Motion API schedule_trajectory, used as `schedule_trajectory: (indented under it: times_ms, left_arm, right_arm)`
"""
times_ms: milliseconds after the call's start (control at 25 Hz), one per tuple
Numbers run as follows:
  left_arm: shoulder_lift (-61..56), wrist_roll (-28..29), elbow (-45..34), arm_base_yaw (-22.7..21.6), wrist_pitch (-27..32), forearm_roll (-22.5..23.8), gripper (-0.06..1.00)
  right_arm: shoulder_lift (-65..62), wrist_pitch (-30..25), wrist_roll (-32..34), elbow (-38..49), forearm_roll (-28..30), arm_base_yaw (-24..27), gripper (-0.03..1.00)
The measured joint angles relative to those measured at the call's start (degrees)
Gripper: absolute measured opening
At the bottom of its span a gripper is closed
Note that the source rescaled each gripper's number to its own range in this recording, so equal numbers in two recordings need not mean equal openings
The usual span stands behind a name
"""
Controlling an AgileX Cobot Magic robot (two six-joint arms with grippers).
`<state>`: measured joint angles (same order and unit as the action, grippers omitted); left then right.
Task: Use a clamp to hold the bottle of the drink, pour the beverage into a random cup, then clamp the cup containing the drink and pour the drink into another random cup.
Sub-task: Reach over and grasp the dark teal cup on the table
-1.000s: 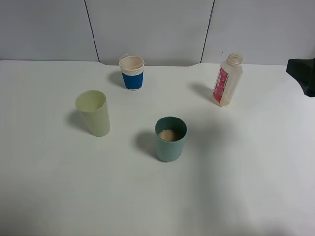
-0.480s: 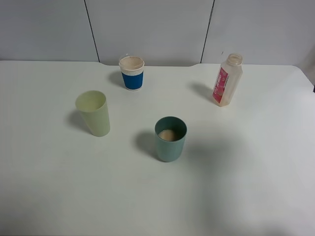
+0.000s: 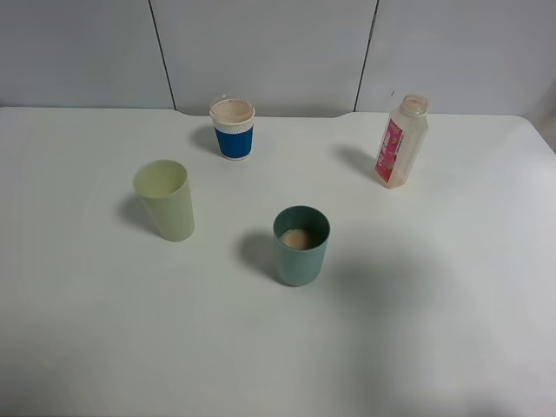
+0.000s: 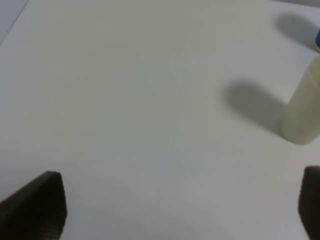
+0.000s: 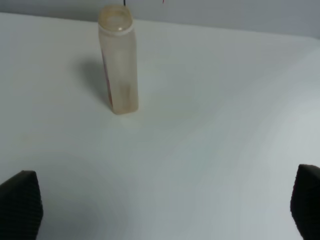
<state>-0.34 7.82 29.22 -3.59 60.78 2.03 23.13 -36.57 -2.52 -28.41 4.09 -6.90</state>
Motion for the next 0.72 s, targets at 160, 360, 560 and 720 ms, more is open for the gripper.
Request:
schedule_trajectory:
  times_ms: [160,360,560,720]
  left_arm:
    - [0.0,0.0,0.0,0.0,0.0,0.0,0.8]
    - [0.0,0.0,0.0,0.0,0.0,0.0,0.8]
    - [0.0,0.0,0.0,0.0,0.0,0.0,0.8]
    - [0.0,0.0,0.0,0.0,0.0,0.0,0.8]
  right_arm:
    - [0.0,-3.08,2.05,-1.11,0.12,0.0,1.0]
    - [-0.06,-10.43,3.78,-2.28,1.15,0.0,1.0]
    - [-1.53,-13.41,3.83,-2.33,1.33,0.0,1.0]
    - [-6.52,-21.5,3.1,-2.5,2.76,0.0,1.0]
